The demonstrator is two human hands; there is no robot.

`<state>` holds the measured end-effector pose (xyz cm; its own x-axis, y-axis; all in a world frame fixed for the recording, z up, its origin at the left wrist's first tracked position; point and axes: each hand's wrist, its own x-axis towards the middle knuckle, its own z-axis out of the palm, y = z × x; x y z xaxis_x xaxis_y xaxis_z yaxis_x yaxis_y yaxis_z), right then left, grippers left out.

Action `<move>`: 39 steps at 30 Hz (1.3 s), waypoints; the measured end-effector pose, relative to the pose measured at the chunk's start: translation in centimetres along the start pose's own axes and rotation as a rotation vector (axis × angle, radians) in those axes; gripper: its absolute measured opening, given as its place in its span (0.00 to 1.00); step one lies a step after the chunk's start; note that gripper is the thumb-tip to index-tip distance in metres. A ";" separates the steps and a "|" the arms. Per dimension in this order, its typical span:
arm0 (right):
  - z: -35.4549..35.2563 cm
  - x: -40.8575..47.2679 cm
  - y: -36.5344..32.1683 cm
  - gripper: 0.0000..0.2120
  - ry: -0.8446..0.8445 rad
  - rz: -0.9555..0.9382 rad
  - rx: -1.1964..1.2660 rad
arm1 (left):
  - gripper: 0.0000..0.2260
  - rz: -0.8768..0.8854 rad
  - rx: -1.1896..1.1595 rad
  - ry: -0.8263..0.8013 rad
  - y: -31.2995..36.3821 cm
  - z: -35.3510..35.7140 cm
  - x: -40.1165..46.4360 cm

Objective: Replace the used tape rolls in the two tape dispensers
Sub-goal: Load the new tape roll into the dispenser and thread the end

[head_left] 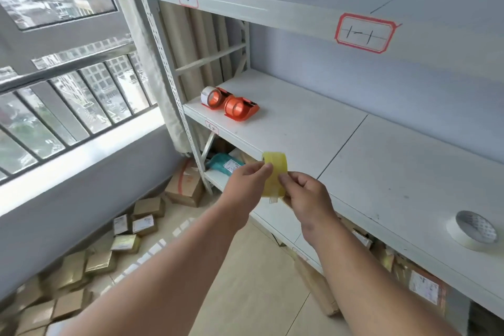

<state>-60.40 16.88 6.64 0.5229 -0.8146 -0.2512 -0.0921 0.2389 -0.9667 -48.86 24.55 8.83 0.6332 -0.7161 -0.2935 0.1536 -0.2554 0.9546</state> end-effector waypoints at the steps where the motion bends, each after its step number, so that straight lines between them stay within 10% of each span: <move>1: 0.6 0.5 0.0 0.06 -0.025 0.002 -0.009 | 0.15 0.005 0.002 0.015 0.1 -0.7 0.1; 17: 13.7 8.2 -2.5 0.09 -0.208 0.061 0.017 | 0.14 0.079 0.119 0.240 1.7 -17.7 7.8; 22: 17.8 10.0 -4.0 0.12 -0.311 0.078 -0.147 | 0.18 -0.005 0.181 -0.362 3.2 -24.0 11.8; 26: 19.5 12.0 -4.8 0.12 -0.346 0.113 -0.214 | 0.12 -0.106 0.166 -0.487 3.1 -25.4 14.9; 33: 21.7 18.0 -3.4 0.17 0.295 0.079 -0.081 | 0.06 -0.047 -0.028 -0.312 2.9 -25.1 19.8; 39: 26.6 18.9 -2.5 0.20 0.148 0.129 -0.078 | 0.01 -0.044 -0.103 -0.325 3.0 -25.3 24.1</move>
<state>-27.70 14.96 5.60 0.3730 -0.8497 -0.3725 -0.2188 0.3096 -0.9254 -13.90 22.97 5.94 0.3524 -0.8795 -0.3200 0.2622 -0.2355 0.9359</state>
